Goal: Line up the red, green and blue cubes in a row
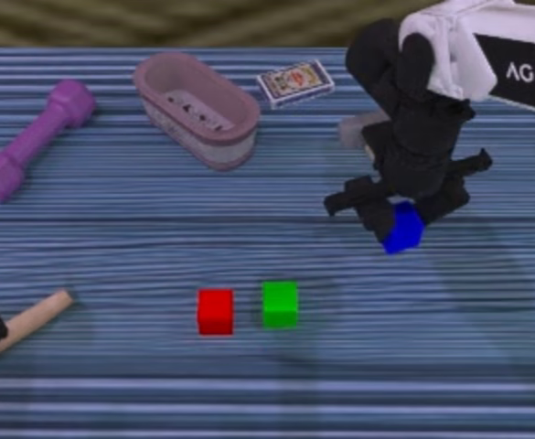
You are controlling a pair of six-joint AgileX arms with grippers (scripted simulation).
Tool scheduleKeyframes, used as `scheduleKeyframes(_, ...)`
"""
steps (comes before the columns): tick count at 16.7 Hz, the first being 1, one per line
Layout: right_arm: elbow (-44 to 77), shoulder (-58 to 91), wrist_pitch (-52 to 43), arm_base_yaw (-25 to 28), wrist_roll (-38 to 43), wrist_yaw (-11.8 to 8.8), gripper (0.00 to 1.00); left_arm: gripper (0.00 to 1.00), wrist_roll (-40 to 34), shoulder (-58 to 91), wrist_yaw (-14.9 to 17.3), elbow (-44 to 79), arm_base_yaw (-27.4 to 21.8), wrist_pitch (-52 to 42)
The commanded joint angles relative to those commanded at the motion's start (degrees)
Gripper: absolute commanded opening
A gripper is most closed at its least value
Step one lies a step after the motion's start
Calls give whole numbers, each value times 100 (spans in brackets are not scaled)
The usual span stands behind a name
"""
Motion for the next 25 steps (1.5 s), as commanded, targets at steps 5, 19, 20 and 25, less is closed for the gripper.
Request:
scheduleKeyframes(5, -49, -17, 14, 6, 95, 0, 0, 100, 0, 0, 0, 0, 0, 0)
scheduleKeyframes(19, -1073, -1005, 71, 716, 2569, -2, 0, 100, 0, 0, 0, 0, 0, 0)
scheduleKeyframes(20, -1052, -979, 70, 685, 2570, -9, 0, 100, 0, 0, 0, 0, 0, 0)
scheduleKeyframes(25, -1455, -748, 727, 706, 2578, 6, 0, 100, 0, 0, 0, 0, 0, 0)
